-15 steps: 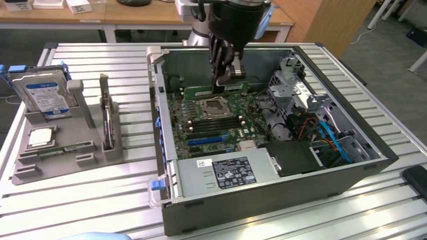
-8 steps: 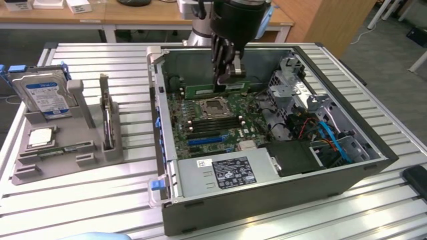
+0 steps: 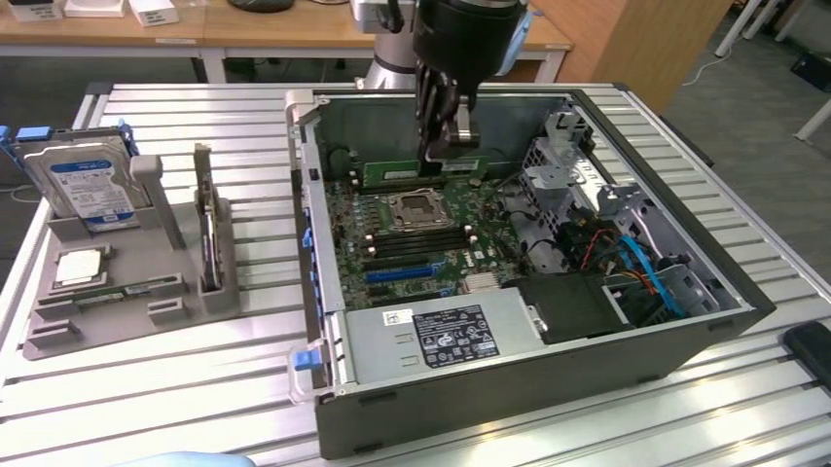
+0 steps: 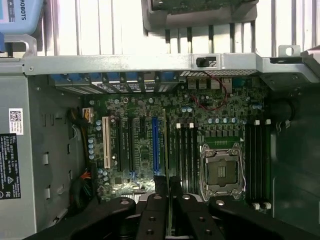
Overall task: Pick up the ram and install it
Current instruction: 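Pick up the ram and move it above insertion slot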
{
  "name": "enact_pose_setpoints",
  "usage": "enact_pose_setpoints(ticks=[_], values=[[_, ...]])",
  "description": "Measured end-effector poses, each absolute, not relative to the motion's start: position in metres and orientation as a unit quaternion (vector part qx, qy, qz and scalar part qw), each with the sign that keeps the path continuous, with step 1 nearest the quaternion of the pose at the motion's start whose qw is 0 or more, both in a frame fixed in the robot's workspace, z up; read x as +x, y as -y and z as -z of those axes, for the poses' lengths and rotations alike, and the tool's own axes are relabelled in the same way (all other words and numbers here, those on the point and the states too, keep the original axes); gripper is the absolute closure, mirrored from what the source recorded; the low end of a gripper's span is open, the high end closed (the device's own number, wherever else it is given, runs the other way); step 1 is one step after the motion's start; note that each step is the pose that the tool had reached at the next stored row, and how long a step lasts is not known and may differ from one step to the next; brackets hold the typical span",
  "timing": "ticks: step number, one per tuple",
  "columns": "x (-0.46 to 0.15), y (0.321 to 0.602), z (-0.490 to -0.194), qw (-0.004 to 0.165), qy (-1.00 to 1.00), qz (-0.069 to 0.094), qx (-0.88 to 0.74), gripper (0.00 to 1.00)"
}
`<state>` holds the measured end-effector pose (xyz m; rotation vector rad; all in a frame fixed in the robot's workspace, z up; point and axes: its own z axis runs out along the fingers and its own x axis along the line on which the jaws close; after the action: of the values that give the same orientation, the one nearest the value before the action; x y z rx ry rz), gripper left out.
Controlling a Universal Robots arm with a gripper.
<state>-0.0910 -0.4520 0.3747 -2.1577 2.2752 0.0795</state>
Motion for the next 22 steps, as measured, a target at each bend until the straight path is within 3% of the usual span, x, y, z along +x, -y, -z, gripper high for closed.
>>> enact_pose_setpoints(ticks=[22], values=[[-0.080,0.412,-0.375,0.003,-0.728,-0.025,-0.685,0.87]])
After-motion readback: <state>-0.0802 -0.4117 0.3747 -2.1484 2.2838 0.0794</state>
